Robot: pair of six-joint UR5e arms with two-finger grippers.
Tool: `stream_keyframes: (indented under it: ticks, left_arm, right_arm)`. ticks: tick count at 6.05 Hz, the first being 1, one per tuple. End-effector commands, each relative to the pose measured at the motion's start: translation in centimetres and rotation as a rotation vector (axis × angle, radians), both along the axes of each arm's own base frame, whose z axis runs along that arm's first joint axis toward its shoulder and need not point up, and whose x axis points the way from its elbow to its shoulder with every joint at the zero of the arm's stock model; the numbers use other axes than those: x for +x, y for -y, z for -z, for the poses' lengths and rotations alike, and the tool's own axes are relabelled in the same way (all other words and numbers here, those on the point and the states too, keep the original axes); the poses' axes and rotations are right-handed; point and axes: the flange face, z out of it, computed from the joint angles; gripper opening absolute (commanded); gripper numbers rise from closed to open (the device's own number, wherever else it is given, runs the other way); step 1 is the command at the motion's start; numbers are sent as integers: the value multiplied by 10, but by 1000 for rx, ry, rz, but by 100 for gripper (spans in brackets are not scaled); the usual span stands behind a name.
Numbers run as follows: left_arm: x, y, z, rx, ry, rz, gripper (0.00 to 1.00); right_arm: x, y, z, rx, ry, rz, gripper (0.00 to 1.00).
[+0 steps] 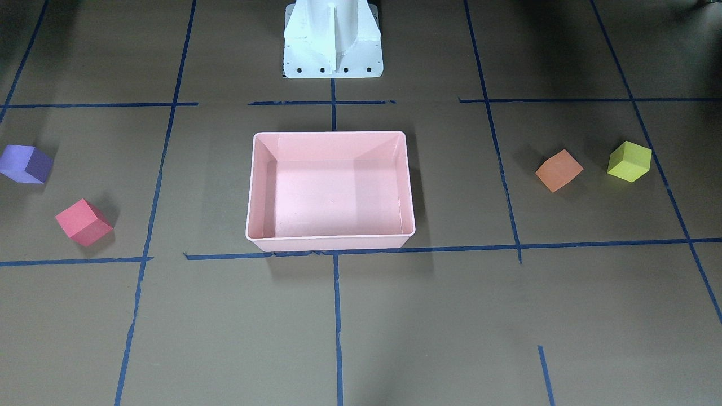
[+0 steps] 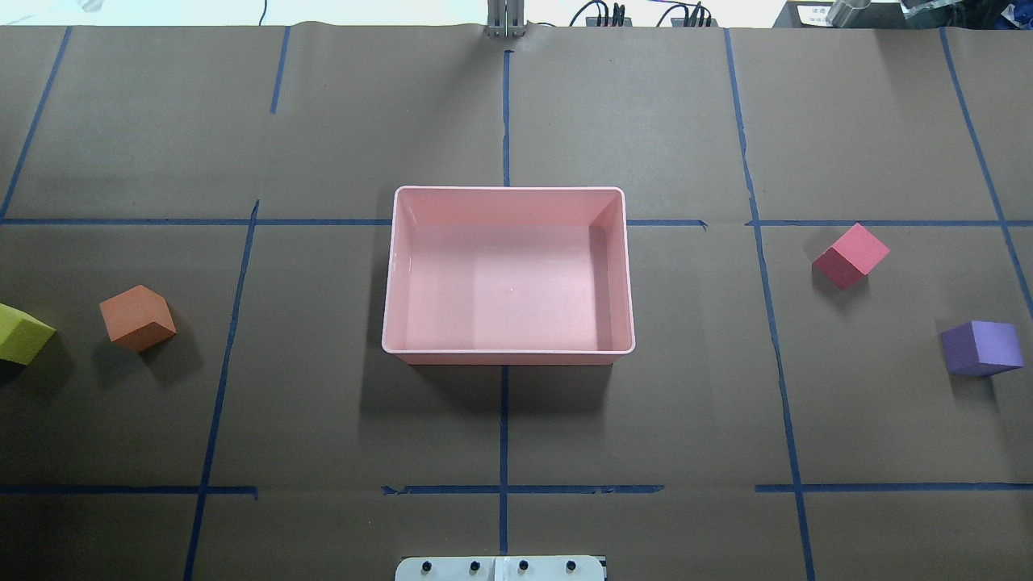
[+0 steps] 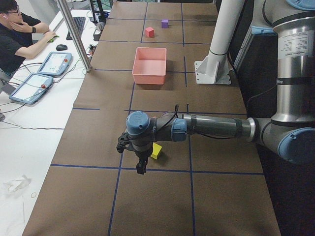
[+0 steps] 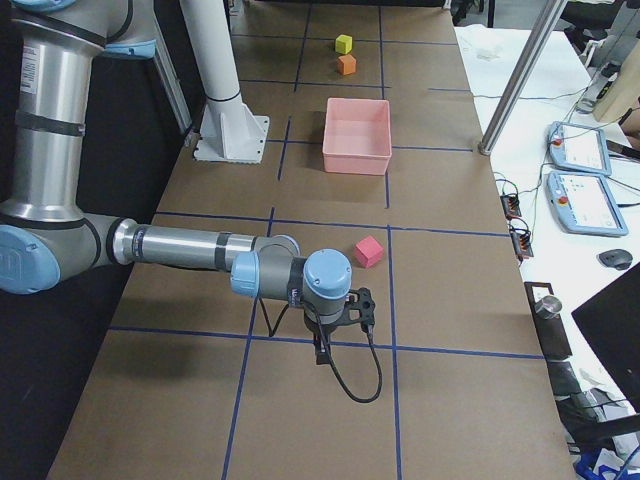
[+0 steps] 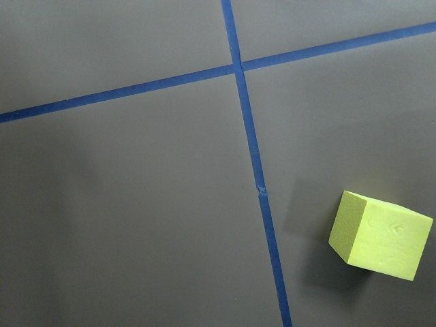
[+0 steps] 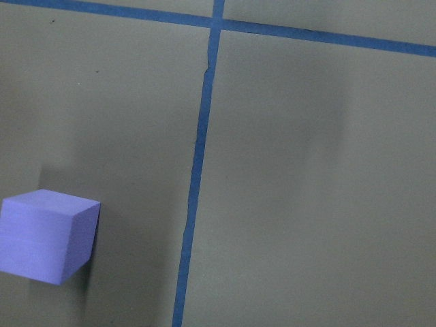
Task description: Place blocks into pink bin with both arms
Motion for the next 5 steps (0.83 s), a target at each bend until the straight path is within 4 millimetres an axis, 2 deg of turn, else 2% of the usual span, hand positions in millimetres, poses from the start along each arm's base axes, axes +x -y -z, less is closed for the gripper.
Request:
stream_keyframes:
  ticks: [1, 3, 5]
  left_arm:
    - [1, 1, 5, 12, -2, -3, 100]
    - [2, 3, 15, 30, 2, 0, 100]
    - [5, 14, 33, 137, -15, -4, 100]
  right_arm:
    - [-1, 1, 1, 2, 1, 0, 100]
    - [0, 4, 8, 54, 2, -2, 100]
    - [-1, 7, 18, 82, 1, -5, 100]
